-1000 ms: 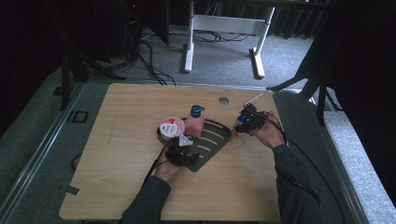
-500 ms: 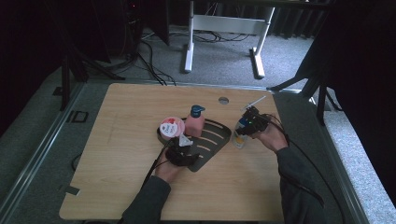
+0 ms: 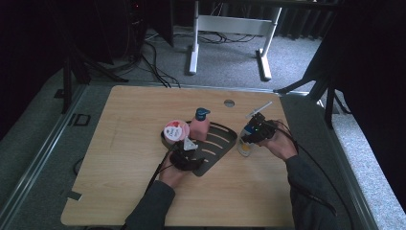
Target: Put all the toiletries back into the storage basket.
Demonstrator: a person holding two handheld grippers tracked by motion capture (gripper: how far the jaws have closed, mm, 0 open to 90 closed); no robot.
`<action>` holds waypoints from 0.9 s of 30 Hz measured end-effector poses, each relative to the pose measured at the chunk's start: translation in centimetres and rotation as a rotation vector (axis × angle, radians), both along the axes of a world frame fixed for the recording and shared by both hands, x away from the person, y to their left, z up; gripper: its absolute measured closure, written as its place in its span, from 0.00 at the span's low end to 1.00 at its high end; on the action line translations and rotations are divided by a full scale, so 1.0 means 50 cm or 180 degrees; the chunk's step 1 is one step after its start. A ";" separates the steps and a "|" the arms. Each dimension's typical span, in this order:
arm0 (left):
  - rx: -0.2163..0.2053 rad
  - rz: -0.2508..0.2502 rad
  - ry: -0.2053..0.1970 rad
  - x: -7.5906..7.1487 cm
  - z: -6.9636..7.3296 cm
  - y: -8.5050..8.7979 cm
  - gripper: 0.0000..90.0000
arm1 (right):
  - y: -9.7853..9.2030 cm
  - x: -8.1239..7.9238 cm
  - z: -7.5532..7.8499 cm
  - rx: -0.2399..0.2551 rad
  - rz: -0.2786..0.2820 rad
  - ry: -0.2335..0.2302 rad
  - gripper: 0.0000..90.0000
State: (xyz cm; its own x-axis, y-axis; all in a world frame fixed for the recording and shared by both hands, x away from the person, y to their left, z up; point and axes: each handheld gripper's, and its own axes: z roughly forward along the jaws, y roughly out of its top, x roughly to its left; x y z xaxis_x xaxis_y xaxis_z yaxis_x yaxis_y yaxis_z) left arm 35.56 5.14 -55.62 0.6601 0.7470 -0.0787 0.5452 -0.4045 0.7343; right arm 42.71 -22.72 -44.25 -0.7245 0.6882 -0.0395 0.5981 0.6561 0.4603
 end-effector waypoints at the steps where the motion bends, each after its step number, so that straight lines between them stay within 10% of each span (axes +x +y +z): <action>1: -0.0001 0.0000 0.0000 0.000 0.000 0.000 0.51 | 0.001 -0.003 0.000 0.0000 0.0016 -0.0005 0.62; 27: 0.0020 0.0021 -0.0019 -0.006 0.000 0.001 0.52 | 0.046 -0.056 -0.003 0.0044 0.0287 -0.0018 0.62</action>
